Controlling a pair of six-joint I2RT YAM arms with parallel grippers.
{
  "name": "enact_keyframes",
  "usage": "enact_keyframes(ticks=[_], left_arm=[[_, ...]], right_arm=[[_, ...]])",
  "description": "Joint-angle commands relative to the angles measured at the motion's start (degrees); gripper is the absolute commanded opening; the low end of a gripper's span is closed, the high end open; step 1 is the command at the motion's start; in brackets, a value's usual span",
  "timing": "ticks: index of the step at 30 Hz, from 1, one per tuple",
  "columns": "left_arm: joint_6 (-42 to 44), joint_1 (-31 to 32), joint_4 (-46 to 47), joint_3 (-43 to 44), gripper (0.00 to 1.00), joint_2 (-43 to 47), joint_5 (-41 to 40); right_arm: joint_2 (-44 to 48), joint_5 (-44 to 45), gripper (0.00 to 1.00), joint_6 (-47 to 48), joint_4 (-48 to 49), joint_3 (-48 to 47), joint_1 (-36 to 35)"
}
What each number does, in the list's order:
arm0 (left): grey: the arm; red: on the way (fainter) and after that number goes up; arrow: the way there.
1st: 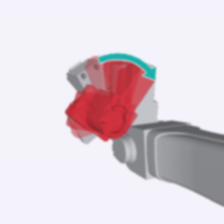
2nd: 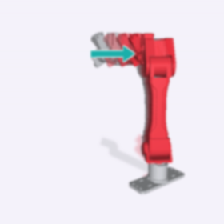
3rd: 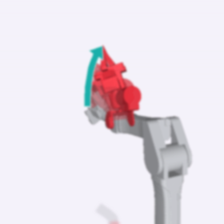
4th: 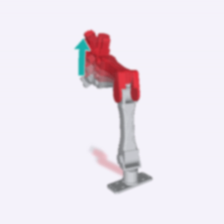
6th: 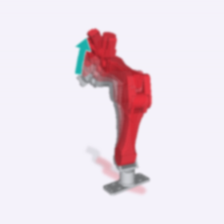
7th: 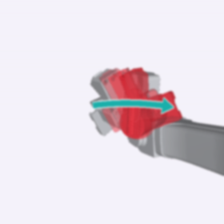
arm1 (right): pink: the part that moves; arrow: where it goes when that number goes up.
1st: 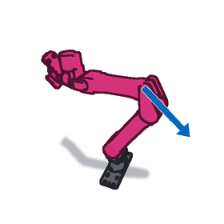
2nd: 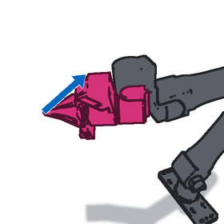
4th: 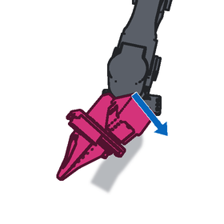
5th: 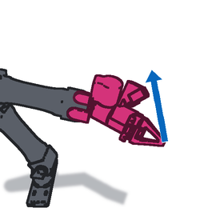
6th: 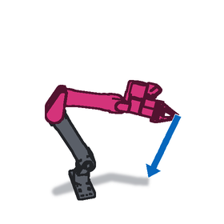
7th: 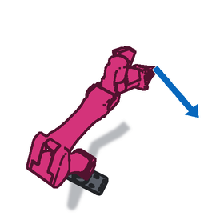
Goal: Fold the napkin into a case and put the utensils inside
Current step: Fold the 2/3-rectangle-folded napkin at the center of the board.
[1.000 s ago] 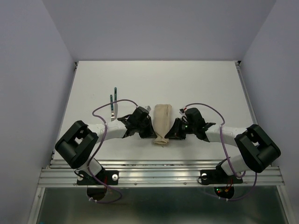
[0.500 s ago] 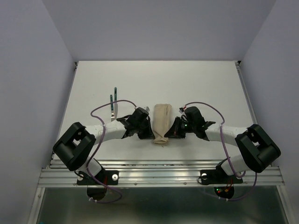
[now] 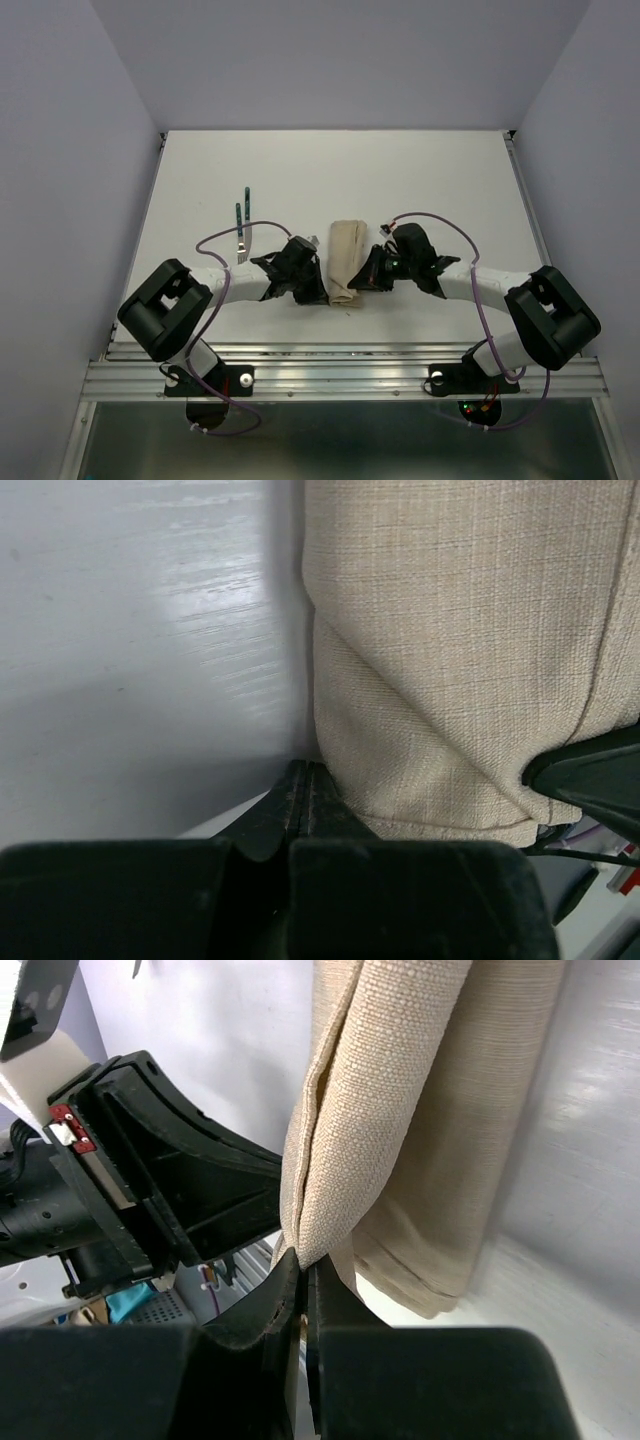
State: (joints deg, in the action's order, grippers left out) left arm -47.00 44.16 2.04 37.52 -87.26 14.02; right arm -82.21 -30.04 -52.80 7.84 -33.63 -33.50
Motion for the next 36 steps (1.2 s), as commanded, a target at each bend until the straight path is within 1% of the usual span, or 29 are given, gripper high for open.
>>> enact_keyframes(ticks=[1, 6, 9, 13, 21, 26, 28, 33, 36], left_arm=[[0.95, 1.10, 1.30, 1.24, 0.00, -2.12, 0.57], [0.77, 1.63, 1.30, 2.38, 0.00, -2.47, 0.74], [0.86, 1.72, 1.12, 1.95, 0.00, -1.95, 0.57], [0.86, 1.63, 0.77, 0.89, 0.00, -0.89, -0.04], [1.21, 1.63, -0.02, -0.08, 0.00, 0.16, -0.49], [2.00, 1.72, -2.39, 1.41, 0.00, 1.83, -1.98], [2.61, 1.46, -5.20, 2.90, 0.00, 3.15, -2.68], [3.58, 1.28, -8.63, 7.30, 0.00, 6.40, -3.91], [4.20, 1.36, -9.78, 10.90, 0.00, 6.41, -4.53]], right_arm=[[0.13, -0.11, 0.01, -0.38, 0.78, -2.76, -1.31], [-0.58, 0.60, 0.01, -0.47, 0.08, -2.94, -1.84], [-0.49, 2.61, 0.01, -0.03, -1.06, -2.15, -1.84], [-0.14, 7.00, 0.01, 2.87, -5.80, -2.58, -1.84], [-1.72, 10.53, 0.01, 6.12, -11.26, -4.60, -1.84], [-1.81, 13.34, 0.01, 7.27, -12.93, -5.04, -1.84], [-2.24, 14.04, 0.01, 7.88, -13.55, -5.22, -1.84], [-3.57, 13.52, 0.13, 8.67, -13.37, -4.69, -1.84], [-2.25, 13.78, 0.34, 9.02, -13.55, -4.43, -1.84]])
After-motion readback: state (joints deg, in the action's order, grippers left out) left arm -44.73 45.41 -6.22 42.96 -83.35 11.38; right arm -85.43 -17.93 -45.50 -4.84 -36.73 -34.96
